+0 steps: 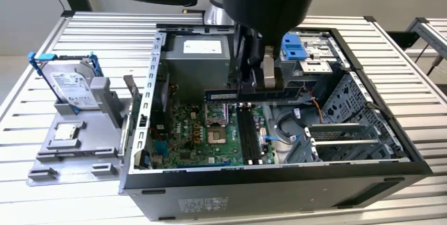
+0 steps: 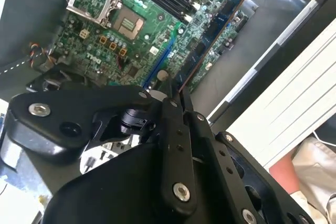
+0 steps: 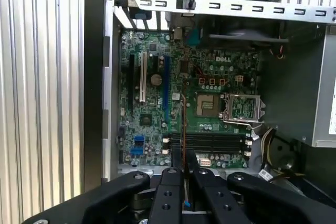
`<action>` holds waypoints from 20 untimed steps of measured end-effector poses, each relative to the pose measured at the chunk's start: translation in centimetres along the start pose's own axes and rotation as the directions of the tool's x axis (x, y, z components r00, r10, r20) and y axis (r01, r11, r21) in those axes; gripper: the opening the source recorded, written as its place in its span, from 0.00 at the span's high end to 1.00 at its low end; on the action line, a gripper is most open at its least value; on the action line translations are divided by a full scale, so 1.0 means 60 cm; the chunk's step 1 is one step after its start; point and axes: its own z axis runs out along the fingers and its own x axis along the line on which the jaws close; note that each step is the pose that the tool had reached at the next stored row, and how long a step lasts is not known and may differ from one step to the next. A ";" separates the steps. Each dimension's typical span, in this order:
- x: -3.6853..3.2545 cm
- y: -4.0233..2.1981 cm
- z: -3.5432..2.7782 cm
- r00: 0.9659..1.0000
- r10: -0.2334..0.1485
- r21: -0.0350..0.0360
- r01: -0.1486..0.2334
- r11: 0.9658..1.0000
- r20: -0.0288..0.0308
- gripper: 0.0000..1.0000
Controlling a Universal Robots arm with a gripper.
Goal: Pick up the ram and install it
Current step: 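Pick up the ram and move it above insertion slot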
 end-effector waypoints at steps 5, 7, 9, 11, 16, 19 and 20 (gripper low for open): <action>0.000 -0.023 0.000 1.000 -0.002 0.000 0.002 1.000 0.000 1.00; 0.001 -0.032 0.000 1.000 -0.002 0.000 0.002 1.000 0.000 1.00; 0.001 -0.040 0.000 1.000 -0.003 0.000 0.003 1.000 0.000 1.00; 0.001 -0.046 0.000 1.000 -0.004 0.000 0.004 1.000 0.000 1.00; 0.000 -0.048 0.000 1.000 -0.003 0.000 0.003 1.000 0.000 1.00; 0.000 -0.048 0.000 1.000 -0.003 0.000 0.003 1.000 0.000 1.00; 0.000 -0.049 0.000 1.000 -0.003 0.000 0.003 1.000 0.000 1.00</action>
